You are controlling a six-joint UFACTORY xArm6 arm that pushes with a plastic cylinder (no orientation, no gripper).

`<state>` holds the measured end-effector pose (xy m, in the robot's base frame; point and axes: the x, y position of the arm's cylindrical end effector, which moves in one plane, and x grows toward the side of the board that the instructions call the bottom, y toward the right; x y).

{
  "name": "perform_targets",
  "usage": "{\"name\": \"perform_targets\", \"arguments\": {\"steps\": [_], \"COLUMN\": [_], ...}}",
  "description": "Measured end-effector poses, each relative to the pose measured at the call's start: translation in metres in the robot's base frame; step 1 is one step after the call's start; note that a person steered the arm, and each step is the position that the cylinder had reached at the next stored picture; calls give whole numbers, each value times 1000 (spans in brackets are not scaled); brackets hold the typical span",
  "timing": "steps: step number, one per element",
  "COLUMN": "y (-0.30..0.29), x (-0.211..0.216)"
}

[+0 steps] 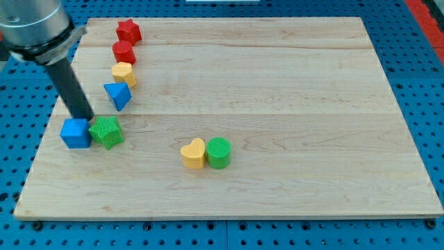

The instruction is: Move the blue cube below the green star

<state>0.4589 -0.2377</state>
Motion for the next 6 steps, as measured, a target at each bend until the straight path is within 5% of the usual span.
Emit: {"name": "perform_targets", "arguments": {"steps": [2,3,6], "y": [-29,13,12], "x": [34,50,99]}}
